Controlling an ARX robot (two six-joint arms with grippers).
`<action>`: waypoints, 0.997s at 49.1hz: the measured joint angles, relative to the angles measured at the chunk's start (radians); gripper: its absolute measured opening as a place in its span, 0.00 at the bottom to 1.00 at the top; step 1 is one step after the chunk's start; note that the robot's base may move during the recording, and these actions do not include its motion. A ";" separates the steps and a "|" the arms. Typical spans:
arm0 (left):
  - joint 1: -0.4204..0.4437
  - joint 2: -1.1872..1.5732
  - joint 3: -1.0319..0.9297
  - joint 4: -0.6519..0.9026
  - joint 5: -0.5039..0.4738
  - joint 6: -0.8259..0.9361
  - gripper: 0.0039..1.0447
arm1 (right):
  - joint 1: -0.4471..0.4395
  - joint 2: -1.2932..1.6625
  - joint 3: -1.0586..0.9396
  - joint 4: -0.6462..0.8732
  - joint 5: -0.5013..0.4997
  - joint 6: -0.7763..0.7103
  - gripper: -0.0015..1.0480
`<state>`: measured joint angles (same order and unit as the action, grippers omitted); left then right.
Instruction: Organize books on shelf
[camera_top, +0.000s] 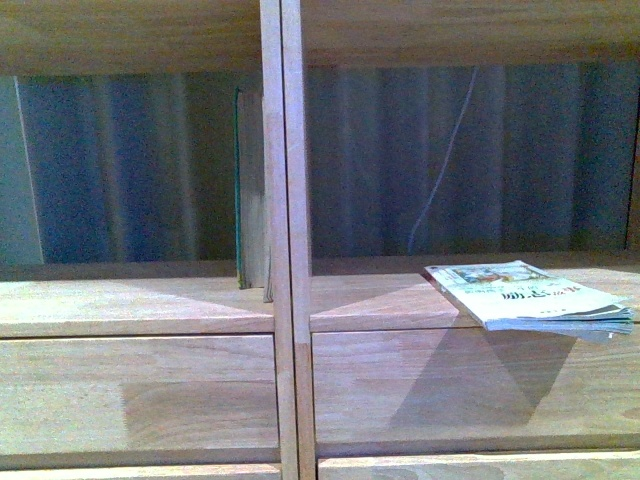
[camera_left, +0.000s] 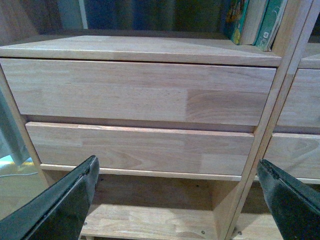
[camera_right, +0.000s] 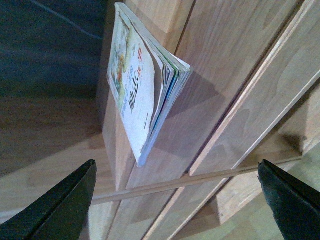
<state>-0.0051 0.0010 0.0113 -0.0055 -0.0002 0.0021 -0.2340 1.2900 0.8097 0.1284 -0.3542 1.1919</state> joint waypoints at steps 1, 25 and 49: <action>0.000 0.000 0.000 0.000 0.000 0.000 0.93 | 0.006 0.014 0.010 0.002 0.004 0.023 0.93; 0.000 0.000 0.000 0.000 0.000 0.000 0.93 | 0.181 0.269 0.174 0.048 0.153 0.370 0.93; 0.000 0.000 0.000 0.000 0.000 0.000 0.93 | 0.342 0.441 0.328 0.080 0.368 0.469 0.93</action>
<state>-0.0051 0.0010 0.0113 -0.0055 -0.0002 0.0021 0.1081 1.7306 1.1378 0.2089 0.0139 1.6608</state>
